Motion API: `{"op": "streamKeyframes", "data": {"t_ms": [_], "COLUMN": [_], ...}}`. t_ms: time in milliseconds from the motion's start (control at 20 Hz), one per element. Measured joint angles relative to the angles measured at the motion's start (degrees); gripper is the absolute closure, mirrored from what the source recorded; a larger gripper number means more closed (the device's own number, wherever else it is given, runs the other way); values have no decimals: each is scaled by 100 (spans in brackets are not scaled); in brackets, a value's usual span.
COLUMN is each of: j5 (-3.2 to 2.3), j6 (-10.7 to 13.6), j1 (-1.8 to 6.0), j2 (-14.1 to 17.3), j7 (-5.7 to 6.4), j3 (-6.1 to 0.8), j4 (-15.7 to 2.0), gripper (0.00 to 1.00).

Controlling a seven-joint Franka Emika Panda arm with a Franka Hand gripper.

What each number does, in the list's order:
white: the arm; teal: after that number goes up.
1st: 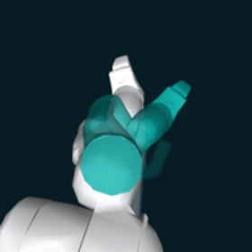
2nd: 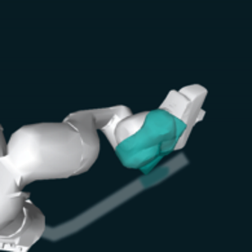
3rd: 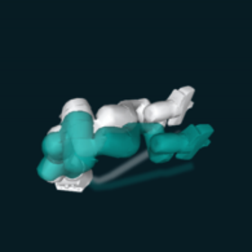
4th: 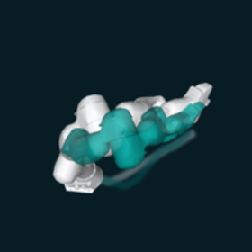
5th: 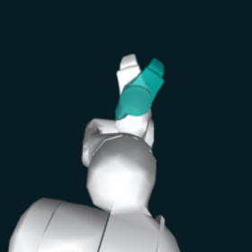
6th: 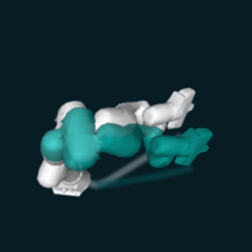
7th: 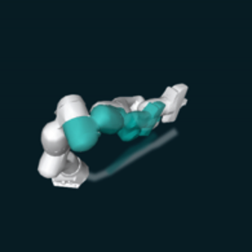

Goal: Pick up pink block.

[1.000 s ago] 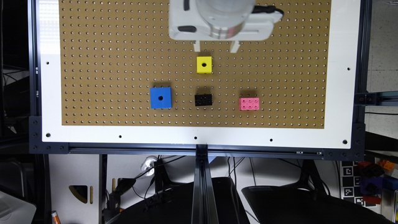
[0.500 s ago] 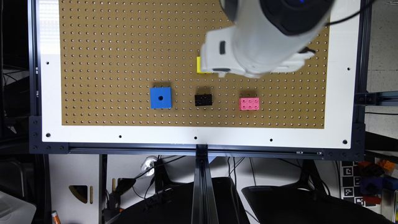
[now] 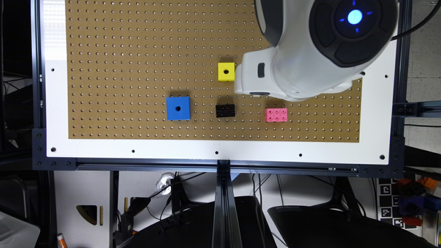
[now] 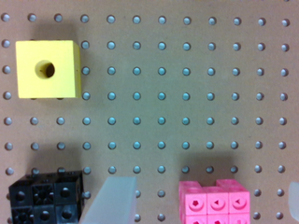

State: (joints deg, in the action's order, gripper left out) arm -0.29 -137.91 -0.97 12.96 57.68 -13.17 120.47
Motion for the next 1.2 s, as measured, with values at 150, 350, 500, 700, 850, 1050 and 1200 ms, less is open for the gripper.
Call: {"op": "streamKeyframes", "data": {"t_ms": [150,350,500,700,850,1050,1200], "j5": [0,-9,-11,-11,-36,-93,-126], "j6": [6,20,29,34,-59,-210,-262], "j1": [-2,-4,-4,-4,-4,-4,-4], "j2": [152,410,518,542,769,1086,1273], "j7": [16,34,34,35,36,44,48], "j3": [-31,-58,-60,-61,-60,-59,-56], "j4": [-205,-497,-621,-637,-640,-741,-789], "gripper": [0,0,0,0,0,0,0]}}
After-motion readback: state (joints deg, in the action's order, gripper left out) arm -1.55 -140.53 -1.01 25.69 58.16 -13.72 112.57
